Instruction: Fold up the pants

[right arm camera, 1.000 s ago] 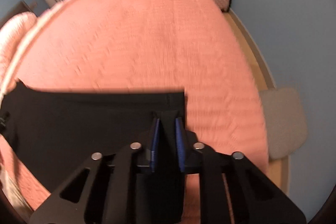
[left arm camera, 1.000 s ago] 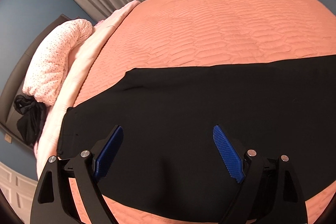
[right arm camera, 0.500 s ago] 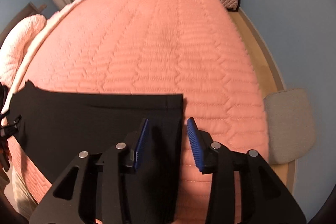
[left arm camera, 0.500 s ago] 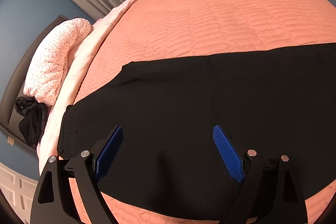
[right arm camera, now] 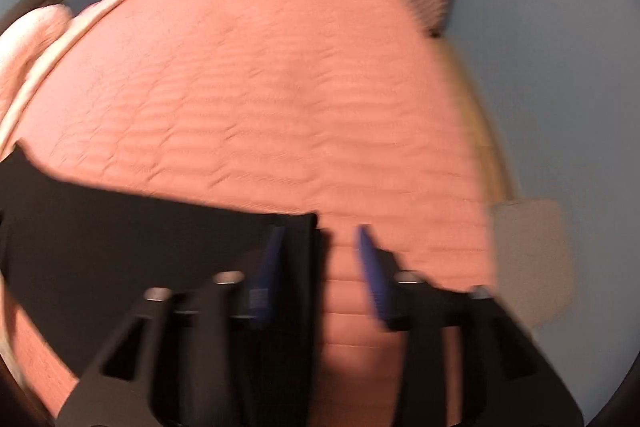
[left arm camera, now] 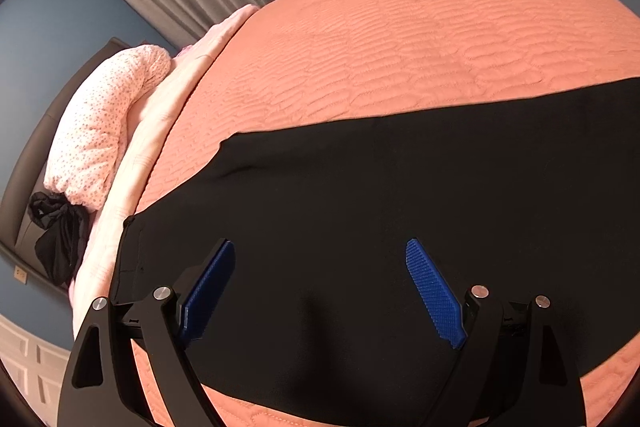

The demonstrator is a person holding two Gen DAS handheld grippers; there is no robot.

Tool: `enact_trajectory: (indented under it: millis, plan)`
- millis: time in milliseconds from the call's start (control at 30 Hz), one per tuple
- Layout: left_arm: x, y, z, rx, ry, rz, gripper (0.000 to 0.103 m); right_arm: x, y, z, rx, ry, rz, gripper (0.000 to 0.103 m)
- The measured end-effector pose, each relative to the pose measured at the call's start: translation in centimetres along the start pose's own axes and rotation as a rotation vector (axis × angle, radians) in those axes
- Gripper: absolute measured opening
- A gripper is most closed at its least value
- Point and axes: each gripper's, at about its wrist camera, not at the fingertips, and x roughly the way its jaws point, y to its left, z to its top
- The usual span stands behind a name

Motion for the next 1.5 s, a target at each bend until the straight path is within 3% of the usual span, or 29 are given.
enact_trajectory:
  millis: [67, 133, 200, 233, 267, 300, 333, 400, 433, 467, 500, 533, 567, 633, 667, 733, 800, 867, 900, 933, 1033, 1133, 1200, 1233, 1267, 1300, 1333, 1433, 1500]
  plan:
    - [0.5, 0.6, -0.3, -0.025, 0.006, -0.007, 0.086, -3.1, 0.1, -0.5, 0.051, -0.096, -0.026, 0.05]
    - [1.6, 1.2, -0.3, -0.052, 0.028, -0.021, 0.086, -5.2, 2.0, -1.7, 0.027, -0.14, 0.037, 0.049]
    - [3.1, 1.5, 0.0, -0.06, 0.046, -0.01, 0.086, -4.7, 5.0, -3.6, -0.028, -0.094, 0.148, 0.047]
    - [3.7, 1.5, 0.1, -0.058, 0.052, -0.003, 0.087, -3.2, 5.4, -4.4, -0.043, -0.036, 0.152, 0.046]
    - [4.5, 1.7, 0.4, -0.057, 0.05, 0.002, 0.088, -0.4, 5.0, -6.0, -0.042, 0.057, 0.082, 0.043]
    - [5.0, 2.1, 0.8, -0.062, 0.045, 0.003, 0.088, -0.5, 3.6, -6.9, 0.03, 0.004, 0.142, 0.028]
    - [5.4, 2.6, 1.2, -0.065, 0.046, 0.01, 0.088, -1.1, 2.4, -6.9, 0.147, 0.005, 0.134, 0.026]
    - [5.9, 3.4, 1.6, -0.064, 0.042, 0.022, 0.088, -3.2, 2.6, -6.8, 0.219, -0.034, 0.15, 0.029]
    - [6.5, 3.9, 1.7, -0.062, 0.053, 0.03, 0.088, -4.2, 3.9, -6.8, 0.179, -0.066, 0.186, 0.031]
    - [7.0, 4.3, 1.8, -0.065, 0.065, 0.034, 0.088, -3.9, 5.4, -7.3, 0.08, -0.034, 0.175, 0.033]
    - [7.2, 4.9, 1.7, -0.077, 0.078, 0.034, 0.088, -2.5, 5.9, -8.1, 0.02, 0.036, 0.098, 0.034]
    - [7.1, 5.6, 1.7, -0.094, 0.088, 0.03, 0.087, -1.5, 5.2, -9.0, 0.023, 0.072, 0.069, 0.034]
    - [6.5, 6.4, 1.6, -0.109, 0.086, 0.023, 0.087, -2.4, 3.6, -9.4, 0.139, 0.038, 0.108, 0.033]
    - [4.3, 8.3, 0.9, -0.149, 0.039, -0.004, 0.087, -5.0, 2.4, -9.7, 0.285, -0.006, 0.082, 0.037]
    - [3.1, 8.9, 0.4, -0.164, 0.015, -0.022, 0.087, -7.0, 3.3, -10.0, 0.28, -0.066, 0.106, 0.037]
    - [0.9, 9.0, -0.9, -0.179, -0.013, -0.09, 0.087, -8.4, 6.1, -10.6, 0.204, -0.09, 0.15, 0.037]
    - [-0.4, 7.5, -2.0, -0.148, -0.021, -0.127, 0.087, -7.2, 9.2, -11.5, 0.114, -0.041, 0.187, 0.035]
    - [-0.5, 4.8, -3.0, -0.063, -0.01, -0.123, 0.087, -4.2, 8.7, -12.8, 0.071, 0.043, 0.124, 0.03]
    - [0.0, 3.5, -3.6, -0.017, 0.004, -0.109, 0.088, -4.5, 7.4, -13.3, 0.112, -0.002, 0.163, 0.02]
    - [0.7, 2.4, -4.2, 0.025, 0.024, -0.078, 0.088, -4.8, 5.7, -13.6, 0.183, -0.003, 0.14, 0.018]
    - [0.4, 2.3, -4.9, 0.011, -0.023, -0.049, 0.088, -7.7, 1.1, -14.4, 0.411, -0.062, 0.095, 0.023]
    - [0.4, 2.2, -4.6, -0.003, -0.007, -0.034, 0.088, -8.9, 3.0, -14.6, 0.372, -0.083, 0.166, 0.021]
    - [0.1, 2.2, -4.3, -0.009, 0.013, -0.024, 0.088, -6.6, 3.6, -15.8, 0.29, 0.002, 0.138, 0.019]
    - [-0.3, 2.4, -4.1, -0.008, 0.024, -0.029, 0.088, -6.2, 2.6, -16.4, 0.338, -0.004, 0.181, 0.019]
    - [-0.9, 2.6, -4.0, -0.008, 0.02, -0.036, 0.088, -6.8, 1.5, -17.3, 0.449, -0.034, 0.228, 0.026]
    - [-1.6, 2.9, -4.0, -0.01, 0.005, -0.039, 0.088, -7.3, 1.0, -18.1, 0.516, -0.031, 0.192, 0.026]
    - [-2.4, 3.2, -4.0, -0.013, -0.008, -0.04, 0.088, -7.9, 0.9, -18.8, 0.554, -0.043, 0.184, 0.026]
    - [-3.7, 3.7, -4.2, -0.051, -0.002, -0.101, 0.088, -8.6, 0.6, -20.6, 0.606, -0.056, 0.299, 0.027]
    - [-4.1, 3.3, -4.3, -0.058, 0.012, -0.135, 0.088, -8.0, 0.4, -21.5, 0.664, -0.074, 0.37, 0.044]
